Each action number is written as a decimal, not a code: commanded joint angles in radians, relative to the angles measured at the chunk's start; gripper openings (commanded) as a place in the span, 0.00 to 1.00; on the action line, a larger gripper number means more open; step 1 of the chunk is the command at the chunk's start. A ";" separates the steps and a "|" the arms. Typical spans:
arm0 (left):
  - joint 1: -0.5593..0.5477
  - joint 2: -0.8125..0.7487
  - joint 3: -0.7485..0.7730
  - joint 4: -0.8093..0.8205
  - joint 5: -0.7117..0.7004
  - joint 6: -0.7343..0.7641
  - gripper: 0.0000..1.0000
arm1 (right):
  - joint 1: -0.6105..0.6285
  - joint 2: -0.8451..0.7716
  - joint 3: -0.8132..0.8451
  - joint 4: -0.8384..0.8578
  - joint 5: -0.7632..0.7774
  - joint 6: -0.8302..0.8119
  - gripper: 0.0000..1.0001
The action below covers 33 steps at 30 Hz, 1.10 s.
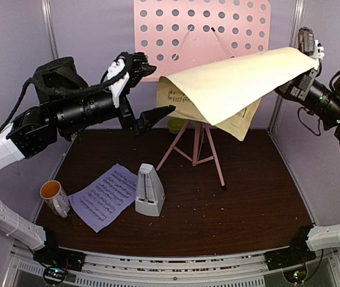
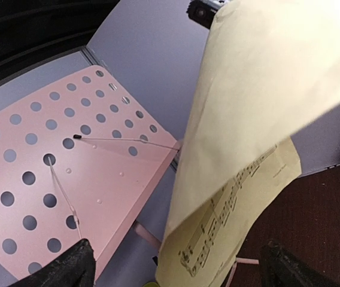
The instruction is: Set up the instrument practice props
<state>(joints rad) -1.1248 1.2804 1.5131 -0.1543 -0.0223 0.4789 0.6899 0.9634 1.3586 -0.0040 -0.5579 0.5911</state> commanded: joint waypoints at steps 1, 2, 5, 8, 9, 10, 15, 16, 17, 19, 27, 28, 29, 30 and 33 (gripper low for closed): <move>-0.034 0.007 0.040 0.071 0.034 0.036 0.98 | 0.015 0.001 -0.059 0.025 -0.022 0.021 0.00; -0.037 0.010 0.045 0.071 0.037 0.029 0.98 | 0.019 0.003 -0.070 0.028 -0.024 0.020 0.00; -0.040 0.008 0.048 0.102 0.042 -0.012 0.88 | 0.029 0.005 -0.095 0.029 -0.030 0.014 0.00; -0.038 0.000 0.044 0.132 0.069 -0.047 0.66 | 0.034 0.003 -0.114 0.011 -0.031 -0.006 0.00; -0.038 -0.002 0.042 0.146 0.073 -0.059 0.57 | 0.033 0.002 -0.119 0.006 -0.031 -0.011 0.00; -0.038 -0.003 0.041 0.154 0.079 -0.068 0.48 | 0.034 0.000 -0.124 0.003 -0.033 -0.015 0.00; -0.035 0.012 0.061 0.160 0.086 -0.138 0.07 | 0.036 -0.006 -0.145 -0.002 -0.039 -0.044 0.00; -0.031 0.021 0.072 0.149 0.082 -0.155 0.00 | 0.036 -0.009 -0.148 -0.002 -0.042 -0.056 0.11; -0.029 0.026 0.087 0.135 0.076 -0.173 0.00 | 0.037 -0.013 -0.155 0.003 -0.044 -0.070 0.26; -0.013 0.039 0.116 0.102 0.074 -0.221 0.00 | 0.037 -0.024 -0.160 0.006 -0.040 -0.105 0.52; 0.113 0.096 0.234 -0.023 0.283 -0.455 0.00 | 0.040 -0.027 -0.095 -0.033 0.005 -0.238 0.68; 0.121 0.107 0.249 -0.037 0.303 -0.473 0.00 | 0.042 -0.020 -0.081 -0.039 0.013 -0.247 0.68; 0.126 0.118 0.264 -0.050 0.318 -0.483 0.00 | 0.041 -0.013 -0.065 -0.044 0.023 -0.257 0.68; 0.130 0.128 0.276 -0.058 0.336 -0.491 0.00 | 0.043 -0.006 -0.054 -0.047 0.030 -0.265 0.68; 0.137 0.159 0.315 -0.090 0.369 -0.514 0.00 | 0.050 0.013 -0.028 -0.045 0.047 -0.278 0.69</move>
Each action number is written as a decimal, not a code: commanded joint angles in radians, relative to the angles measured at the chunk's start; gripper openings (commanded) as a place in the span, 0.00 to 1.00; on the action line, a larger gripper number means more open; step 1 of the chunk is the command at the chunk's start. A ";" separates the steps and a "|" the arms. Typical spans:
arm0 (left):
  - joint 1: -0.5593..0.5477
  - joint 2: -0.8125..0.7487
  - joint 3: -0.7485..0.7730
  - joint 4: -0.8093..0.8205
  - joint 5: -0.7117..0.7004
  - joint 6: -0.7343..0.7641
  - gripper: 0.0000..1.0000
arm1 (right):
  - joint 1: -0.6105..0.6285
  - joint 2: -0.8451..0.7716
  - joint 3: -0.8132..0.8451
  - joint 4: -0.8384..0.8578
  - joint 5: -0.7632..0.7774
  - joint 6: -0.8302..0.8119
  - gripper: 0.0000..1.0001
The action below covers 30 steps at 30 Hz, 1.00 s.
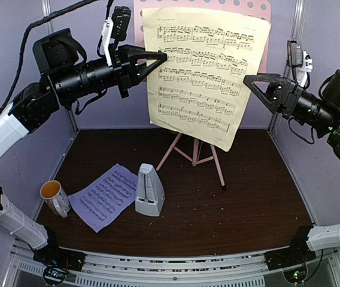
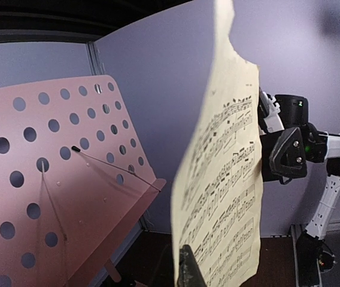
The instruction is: Set up the instrument practice props
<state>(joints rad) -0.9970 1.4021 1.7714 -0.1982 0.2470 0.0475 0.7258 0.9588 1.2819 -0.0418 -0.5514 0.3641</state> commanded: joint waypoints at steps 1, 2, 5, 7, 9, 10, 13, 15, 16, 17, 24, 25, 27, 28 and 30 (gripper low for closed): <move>0.012 0.048 0.068 -0.057 0.114 -0.087 0.00 | 0.018 0.022 0.055 -0.004 0.053 -0.055 0.70; 0.013 0.057 0.080 -0.064 0.124 -0.092 0.00 | 0.023 0.027 0.061 0.000 0.063 -0.057 0.70; 0.020 0.091 0.114 -0.084 0.157 -0.111 0.00 | 0.041 0.051 0.088 -0.006 0.110 -0.078 0.62; 0.025 0.104 0.135 -0.088 0.155 -0.128 0.00 | 0.048 0.062 0.103 -0.007 0.149 -0.087 0.38; 0.028 0.118 0.153 -0.097 0.132 -0.133 0.00 | 0.051 0.062 0.105 0.009 0.197 -0.085 0.10; 0.028 0.123 0.164 -0.100 0.117 -0.134 0.00 | 0.051 0.059 0.102 0.020 0.225 -0.077 0.00; 0.031 0.136 0.185 -0.108 0.068 -0.135 0.00 | 0.051 0.055 0.112 0.031 0.298 -0.062 0.00; 0.032 0.141 0.197 -0.111 0.009 -0.129 0.10 | 0.052 0.056 0.125 0.033 0.350 -0.050 0.00; 0.032 0.143 0.203 -0.114 -0.025 -0.124 0.16 | 0.052 0.059 0.133 0.033 0.377 -0.043 0.00; 0.032 0.146 0.212 -0.117 -0.057 -0.117 0.21 | 0.051 0.063 0.145 0.028 0.403 -0.038 0.00; 0.034 0.189 0.317 -0.139 -0.318 -0.028 0.46 | 0.048 0.137 0.286 -0.049 0.540 -0.015 0.00; 0.034 0.206 0.340 -0.145 -0.359 -0.011 0.47 | 0.047 0.152 0.318 -0.068 0.550 -0.020 0.00; 0.035 0.238 0.390 -0.161 -0.412 0.017 0.47 | 0.042 0.188 0.372 -0.097 0.571 -0.036 0.00; 0.038 0.258 0.416 -0.168 -0.429 0.027 0.47 | 0.038 0.202 0.395 -0.109 0.579 -0.044 0.00; 0.045 0.296 0.476 -0.182 -0.445 0.044 0.46 | 0.023 0.228 0.441 -0.139 0.592 -0.059 0.00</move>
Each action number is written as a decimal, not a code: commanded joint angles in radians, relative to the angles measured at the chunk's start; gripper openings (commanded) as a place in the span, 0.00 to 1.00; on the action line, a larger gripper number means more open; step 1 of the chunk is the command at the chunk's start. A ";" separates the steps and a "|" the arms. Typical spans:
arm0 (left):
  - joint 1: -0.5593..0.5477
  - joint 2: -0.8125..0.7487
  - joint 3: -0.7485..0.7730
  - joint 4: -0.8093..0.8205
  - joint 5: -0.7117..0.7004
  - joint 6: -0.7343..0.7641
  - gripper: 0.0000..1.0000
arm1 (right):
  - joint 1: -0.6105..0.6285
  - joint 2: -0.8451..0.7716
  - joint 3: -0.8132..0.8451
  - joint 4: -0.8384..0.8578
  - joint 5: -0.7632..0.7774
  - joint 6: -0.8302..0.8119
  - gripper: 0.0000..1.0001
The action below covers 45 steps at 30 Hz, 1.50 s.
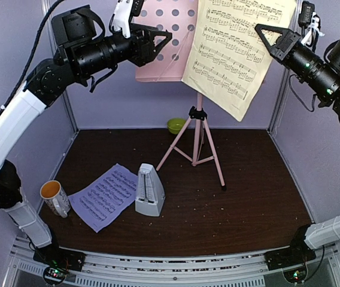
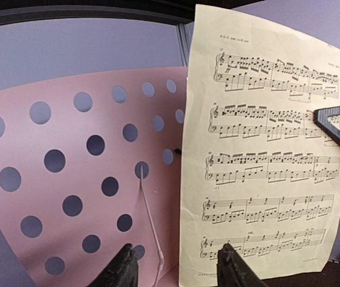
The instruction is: Set up the instrument practice props
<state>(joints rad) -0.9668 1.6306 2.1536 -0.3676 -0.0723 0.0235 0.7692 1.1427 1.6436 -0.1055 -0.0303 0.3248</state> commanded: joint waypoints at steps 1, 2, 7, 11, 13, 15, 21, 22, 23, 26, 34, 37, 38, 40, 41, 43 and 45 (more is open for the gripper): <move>0.017 0.086 0.117 -0.019 -0.129 0.078 0.46 | -0.031 0.051 0.092 -0.081 0.076 -0.022 0.00; 0.019 0.102 0.136 -0.020 -0.131 0.089 0.46 | -0.042 0.056 0.098 -0.080 0.083 -0.024 0.00; 0.021 0.188 0.236 -0.035 -0.140 0.142 0.48 | -0.086 0.068 0.093 -0.050 0.080 -0.036 0.00; 0.022 0.233 0.274 -0.029 -0.150 0.156 0.49 | -0.115 0.083 0.095 -0.027 0.044 -0.029 0.00; 0.023 0.250 0.283 -0.027 -0.156 0.161 0.50 | -0.122 0.091 0.094 -0.012 0.029 -0.035 0.00; 0.022 0.261 0.285 -0.023 -0.156 0.162 0.51 | -0.129 0.098 0.098 -0.003 0.012 -0.046 0.00; 0.023 0.297 0.304 -0.007 -0.196 0.175 0.50 | -0.133 0.097 0.097 0.014 -0.013 -0.085 0.00; 0.022 0.308 0.315 -0.008 -0.210 0.181 0.48 | -0.133 0.096 0.097 0.015 -0.014 -0.087 0.00; 0.022 0.316 0.324 -0.010 -0.225 0.186 0.47 | -0.133 0.094 0.095 0.016 -0.016 -0.088 0.00; 0.023 0.334 0.331 -0.006 -0.258 0.198 0.42 | -0.133 0.093 0.095 0.016 -0.014 -0.091 0.00; 0.023 0.344 0.333 0.000 -0.292 0.213 0.32 | -0.134 0.097 0.094 0.025 -0.015 -0.092 0.00; 0.023 0.340 0.332 0.004 -0.291 0.208 0.22 | -0.134 0.100 0.096 0.027 -0.012 -0.095 0.00; 0.023 0.337 0.331 0.006 -0.293 0.206 0.21 | -0.134 0.101 0.096 0.025 -0.008 -0.098 0.00; 0.022 0.326 0.317 0.017 -0.297 0.202 0.15 | -0.134 0.100 0.095 0.021 0.000 -0.106 0.00; 0.022 0.319 0.304 0.023 -0.296 0.201 0.11 | -0.133 0.099 0.095 0.019 0.006 -0.110 0.00; 0.022 0.305 0.278 0.034 -0.291 0.206 0.06 | -0.134 0.098 0.094 0.016 0.018 -0.118 0.00; 0.022 0.294 0.264 0.037 -0.291 0.208 0.00 | -0.135 0.097 0.094 0.015 0.025 -0.122 0.00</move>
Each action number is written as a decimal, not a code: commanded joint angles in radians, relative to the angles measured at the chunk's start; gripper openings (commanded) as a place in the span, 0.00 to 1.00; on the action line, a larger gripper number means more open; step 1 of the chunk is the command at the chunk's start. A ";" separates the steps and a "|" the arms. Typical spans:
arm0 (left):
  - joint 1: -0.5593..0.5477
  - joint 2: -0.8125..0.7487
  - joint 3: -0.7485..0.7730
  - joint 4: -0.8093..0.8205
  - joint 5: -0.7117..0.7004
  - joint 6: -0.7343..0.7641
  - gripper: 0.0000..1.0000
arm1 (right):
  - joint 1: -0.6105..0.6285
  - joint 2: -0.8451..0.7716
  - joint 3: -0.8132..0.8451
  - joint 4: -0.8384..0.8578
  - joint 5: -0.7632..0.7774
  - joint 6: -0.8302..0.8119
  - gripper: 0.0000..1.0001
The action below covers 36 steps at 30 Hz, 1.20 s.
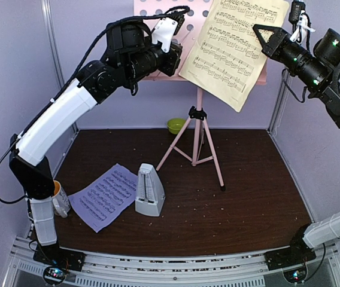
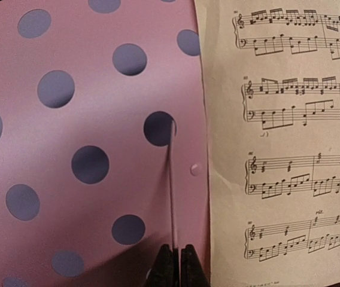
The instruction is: Set up the instrument practice props
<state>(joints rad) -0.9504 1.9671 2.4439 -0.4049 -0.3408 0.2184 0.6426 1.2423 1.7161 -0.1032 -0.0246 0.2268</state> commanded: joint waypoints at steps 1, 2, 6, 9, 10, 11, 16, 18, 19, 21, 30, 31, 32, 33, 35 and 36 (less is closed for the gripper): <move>0.006 -0.049 -0.037 0.077 -0.021 0.013 0.00 | -0.009 -0.002 0.022 0.011 0.021 -0.024 0.00; 0.005 -0.057 -0.050 0.082 -0.017 0.013 0.00 | -0.009 -0.001 0.023 0.012 0.023 -0.024 0.00; -0.002 -0.113 -0.144 0.144 -0.020 0.020 0.00 | -0.009 0.001 0.023 0.010 0.025 -0.028 0.00; -0.009 -0.177 -0.257 0.252 -0.025 0.040 0.00 | -0.011 0.002 0.026 0.008 0.025 -0.032 0.00; -0.011 -0.187 -0.280 0.281 -0.038 0.040 0.00 | -0.011 0.003 0.028 0.006 0.028 -0.032 0.00; -0.011 -0.192 -0.291 0.300 -0.054 0.036 0.00 | -0.011 0.002 0.028 0.005 0.032 -0.031 0.00; -0.013 -0.189 -0.295 0.339 -0.071 0.054 0.00 | -0.011 0.011 0.045 -0.014 0.052 -0.032 0.00; -0.013 -0.189 -0.294 0.344 -0.069 0.066 0.00 | -0.011 0.016 0.053 -0.022 0.059 -0.037 0.00; -0.013 -0.190 -0.293 0.344 -0.071 0.067 0.00 | -0.010 0.019 0.057 -0.026 0.064 -0.039 0.00; -0.013 -0.192 -0.291 0.342 -0.082 0.067 0.00 | -0.011 0.024 0.062 -0.032 0.073 -0.044 0.00; -0.013 -0.228 -0.333 0.305 -0.017 0.101 0.00 | -0.011 0.051 0.084 -0.043 0.119 -0.073 0.00; -0.013 -0.238 -0.344 0.308 0.002 0.105 0.00 | -0.011 0.057 0.089 -0.049 0.123 -0.078 0.00; -0.013 -0.247 -0.363 0.317 0.013 0.109 0.00 | -0.012 0.060 0.092 -0.051 0.131 -0.080 0.00; -0.013 -0.257 -0.381 0.330 0.025 0.113 0.00 | -0.012 0.065 0.092 -0.049 0.135 -0.084 0.00; -0.013 -0.279 -0.423 0.364 0.051 0.124 0.00 | -0.013 0.071 0.095 -0.050 0.146 -0.091 0.00; -0.013 -0.290 -0.441 0.380 0.060 0.126 0.00 | -0.013 0.076 0.098 -0.054 0.152 -0.094 0.00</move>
<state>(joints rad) -0.9676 1.7554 2.0548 -0.1364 -0.3328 0.3084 0.6369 1.3056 1.7817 -0.1463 0.0849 0.1589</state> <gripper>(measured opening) 0.011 0.009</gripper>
